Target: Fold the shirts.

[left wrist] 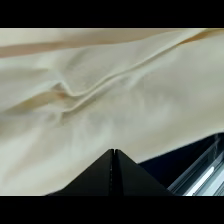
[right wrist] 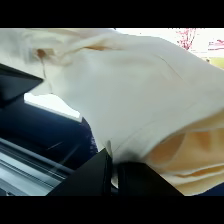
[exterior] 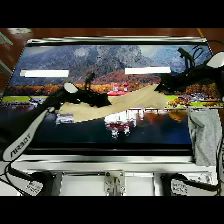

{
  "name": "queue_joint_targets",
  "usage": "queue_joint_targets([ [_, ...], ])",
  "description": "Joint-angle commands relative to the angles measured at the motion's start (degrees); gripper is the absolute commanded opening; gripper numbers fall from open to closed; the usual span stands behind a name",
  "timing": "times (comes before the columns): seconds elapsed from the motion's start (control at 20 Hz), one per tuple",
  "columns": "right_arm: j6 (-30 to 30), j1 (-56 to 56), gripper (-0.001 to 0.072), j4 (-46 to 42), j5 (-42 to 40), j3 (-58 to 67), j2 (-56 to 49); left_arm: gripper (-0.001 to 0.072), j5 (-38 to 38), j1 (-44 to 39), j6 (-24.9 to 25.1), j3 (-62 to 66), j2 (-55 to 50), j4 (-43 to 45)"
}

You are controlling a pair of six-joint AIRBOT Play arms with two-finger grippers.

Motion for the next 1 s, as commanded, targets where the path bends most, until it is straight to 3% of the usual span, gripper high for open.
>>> queue_joint_targets([
  [0.0, 2.75, 0.04, 0.0059, -0.48, 4.11, 0.07, 6.95, 0.0039, 9.94, -9.42, -0.68, 1.38, -6.12, -8.76],
  [0.25, 4.66, 0.04, 0.0059, -2.25, 7.89, 0.07, 10.91, 0.004, 9.62, -15.98, -0.7, 8.94, -14.16, -13.62],
  [0.4, 4.7, 0.04, 0.0059, -4.66, 7.28, 0.07, 10.4, 0.0038, 7.87, -14.93, 0.33, 9.68, -14.27, -13.53],
  [0.6, 3.93, 0.04, 0.0059, -7.48, 5.7, 0.04, 8.28, 0.0037, 3.26, -6.6, 2.14, 9.55, -9.81, -7.98],
  [0.75, 2.91, 0.04, 0.006, -21.2, 7.76, 0.0, 5.18, 0.0037, -1.42, 1.92, 2.16, 9.55, -2.47, -0.68],
  [0.9, 2.91, 0.04, 0.0061, -26.38, 7.93, 0.0, 1.31, 0.0037, -6.78, 9.6, 2.05, 9.55, 5.7, 7.93],
  [0.95, 2.93, 0.04, 0.0109, -26.27, 6.49, 0.0, 0.04, 0.0037, -8.92, 12.13, 1.62, 9.55, 8.2, 10.05],
])
